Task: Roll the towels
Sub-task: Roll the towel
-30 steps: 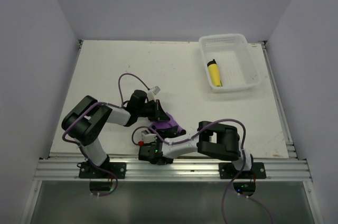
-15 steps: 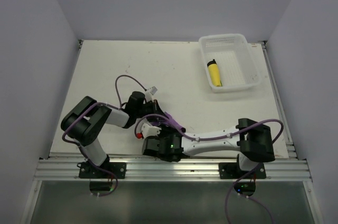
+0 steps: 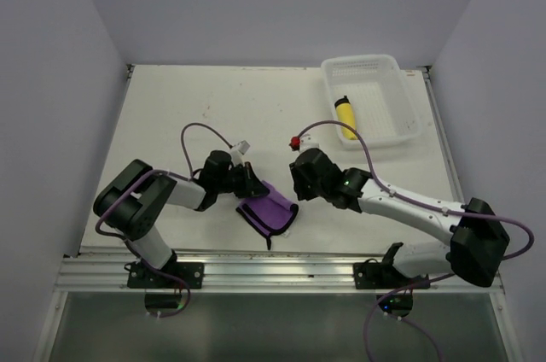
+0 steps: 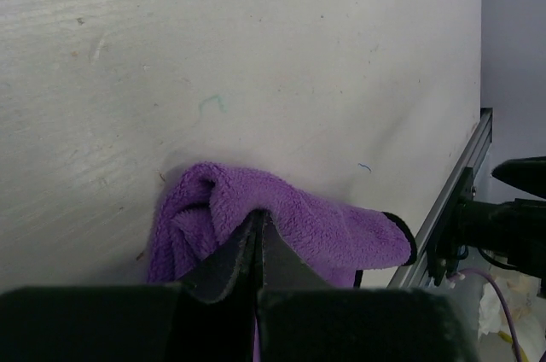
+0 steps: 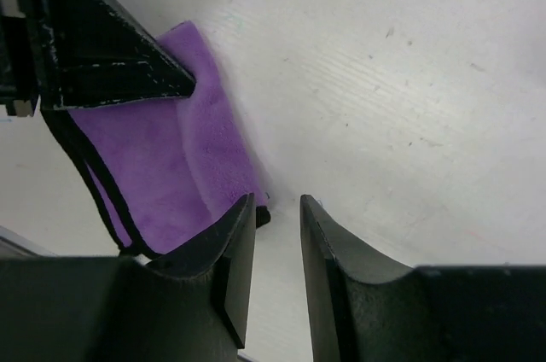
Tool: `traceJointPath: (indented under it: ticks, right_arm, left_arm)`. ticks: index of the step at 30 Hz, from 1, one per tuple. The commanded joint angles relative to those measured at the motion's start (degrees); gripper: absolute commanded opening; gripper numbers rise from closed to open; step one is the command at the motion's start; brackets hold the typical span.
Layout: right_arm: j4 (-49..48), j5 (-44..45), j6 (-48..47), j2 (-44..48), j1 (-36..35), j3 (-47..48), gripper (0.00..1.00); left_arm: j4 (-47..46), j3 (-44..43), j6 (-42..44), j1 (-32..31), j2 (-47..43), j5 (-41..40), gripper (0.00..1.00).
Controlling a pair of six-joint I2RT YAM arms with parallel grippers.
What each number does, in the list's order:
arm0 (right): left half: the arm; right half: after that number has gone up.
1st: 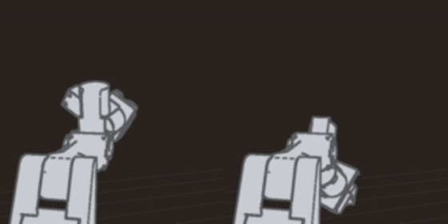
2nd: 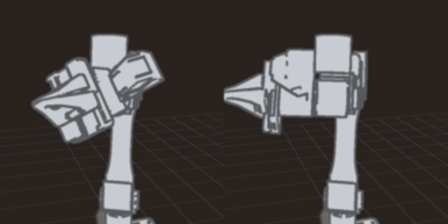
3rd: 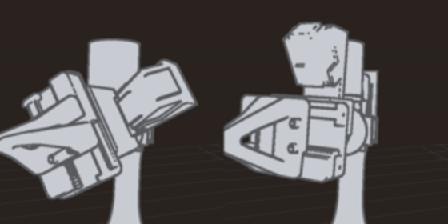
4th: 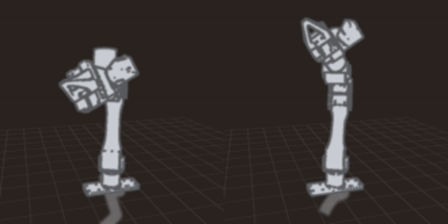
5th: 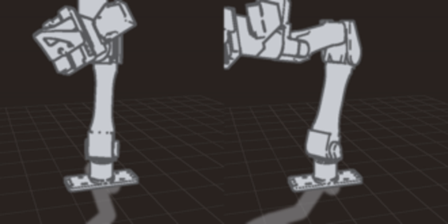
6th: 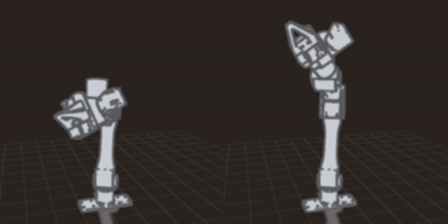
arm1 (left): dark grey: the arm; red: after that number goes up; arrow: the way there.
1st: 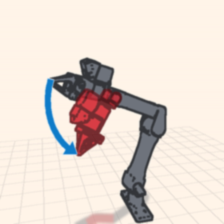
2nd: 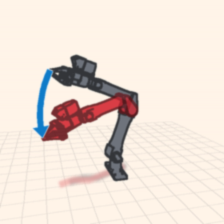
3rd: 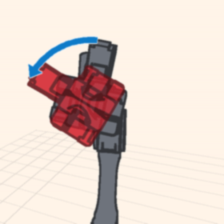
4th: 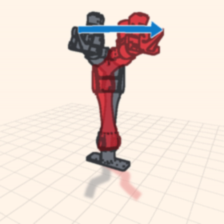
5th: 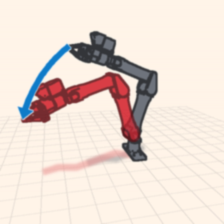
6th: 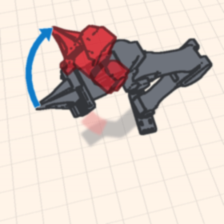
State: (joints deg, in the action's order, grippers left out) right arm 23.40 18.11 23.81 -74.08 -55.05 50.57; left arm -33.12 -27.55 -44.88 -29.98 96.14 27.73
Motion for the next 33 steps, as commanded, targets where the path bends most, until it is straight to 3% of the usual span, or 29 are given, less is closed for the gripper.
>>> traceJointPath:
  ticks: [1, 5, 7, 9, 33]
  right_arm:
    - [-6.5, -15.4, 8.2, -1.2, 5.3, -3.4, 0.33]
    - [-15.0, -28.6, 13.4, -2.8, 13.7, -7.5, 0.35]
    - [-16.7, -31.0, 14.3, -4.1, 15.6, -8.4, 0.42]
    - [-18.3, -33.0, 15.5, -5.0, 16.4, -8.8, 0.43]
    - [-32.9, -41.7, 23.2, -15.8, 19.0, -14.4, 0.52]
  left_arm:
    - [4.7, 2.5, 2.2, 0.8, 0.0, -5.5, 0.00]
    - [4.7, 2.4, 2.3, 0.9, 0.0, -4.9, 0.00]
    - [4.7, 2.6, 2.4, 0.8, -0.1, -4.9, 0.00]
    - [4.8, 2.6, 2.4, 0.9, -0.1, -4.9, 0.00]
    - [4.9, 3.3, 2.4, 0.9, -1.4, -5.2, 0.00]
